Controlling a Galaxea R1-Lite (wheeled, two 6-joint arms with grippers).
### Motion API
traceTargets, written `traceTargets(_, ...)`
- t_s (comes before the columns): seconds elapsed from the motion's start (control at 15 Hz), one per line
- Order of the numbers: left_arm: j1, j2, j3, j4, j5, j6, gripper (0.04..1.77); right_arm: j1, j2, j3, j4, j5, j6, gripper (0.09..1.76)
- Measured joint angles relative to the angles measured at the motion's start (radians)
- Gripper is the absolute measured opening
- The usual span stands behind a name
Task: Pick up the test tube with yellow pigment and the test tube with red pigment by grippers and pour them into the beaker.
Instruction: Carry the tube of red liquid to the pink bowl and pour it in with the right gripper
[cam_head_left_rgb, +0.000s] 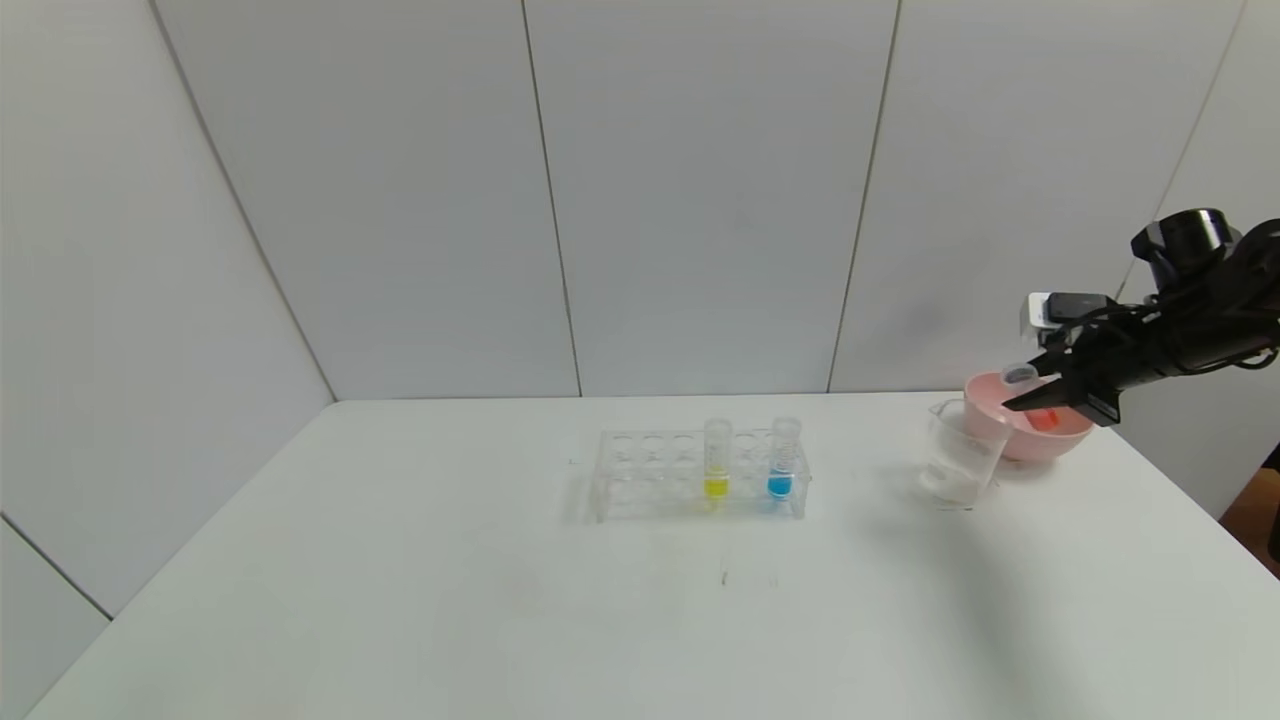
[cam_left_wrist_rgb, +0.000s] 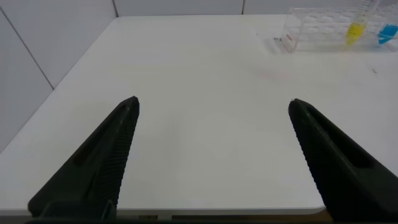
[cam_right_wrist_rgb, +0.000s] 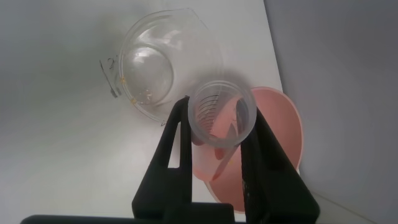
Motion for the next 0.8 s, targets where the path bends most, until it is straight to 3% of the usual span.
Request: traceTargets(0.8,0.000,0.000,0.000,0.000,0.000,0.000,1.72,0.010,-0.016,0.001,-0.005,-0.148,-0.107,0.51)
